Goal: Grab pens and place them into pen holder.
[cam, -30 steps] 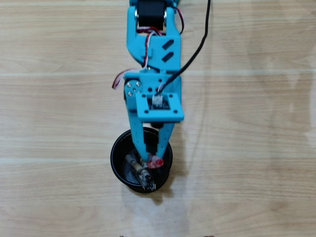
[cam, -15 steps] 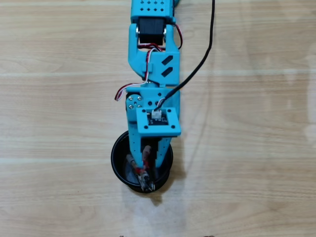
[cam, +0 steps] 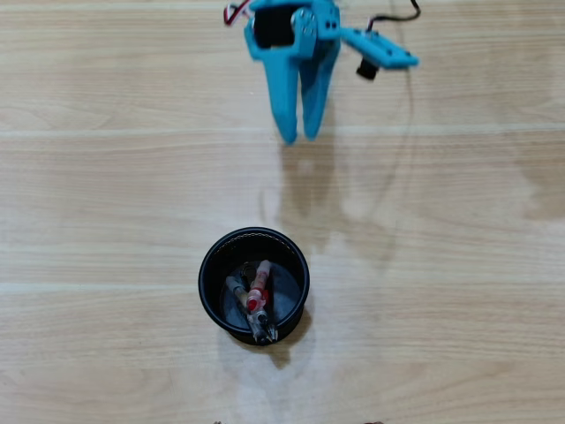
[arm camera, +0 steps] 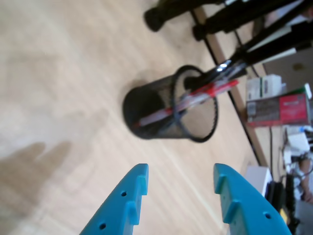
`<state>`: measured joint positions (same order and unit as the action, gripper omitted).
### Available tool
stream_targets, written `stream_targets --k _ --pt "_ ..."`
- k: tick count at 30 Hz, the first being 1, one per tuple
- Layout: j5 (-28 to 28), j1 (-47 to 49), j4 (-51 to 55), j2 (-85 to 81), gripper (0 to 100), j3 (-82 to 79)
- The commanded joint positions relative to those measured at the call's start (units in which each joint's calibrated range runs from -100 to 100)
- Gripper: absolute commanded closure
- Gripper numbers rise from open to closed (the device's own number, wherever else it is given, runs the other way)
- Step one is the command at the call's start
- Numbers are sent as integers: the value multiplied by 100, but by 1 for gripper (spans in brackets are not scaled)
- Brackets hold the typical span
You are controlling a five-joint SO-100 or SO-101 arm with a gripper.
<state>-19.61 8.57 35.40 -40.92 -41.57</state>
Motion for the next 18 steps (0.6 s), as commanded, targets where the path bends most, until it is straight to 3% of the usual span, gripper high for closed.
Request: stream_targets --k 1,5,8,15,18 --pt "519 135 57 -2527 82 -2602" --pt "874 200 237 -3972 82 -4277" --pt "932 288 1269 -4826 82 -4983" --pt "1371 272 3924 -5874 81 -5128" --pt "1674 353 3899 -5849 82 -5101"
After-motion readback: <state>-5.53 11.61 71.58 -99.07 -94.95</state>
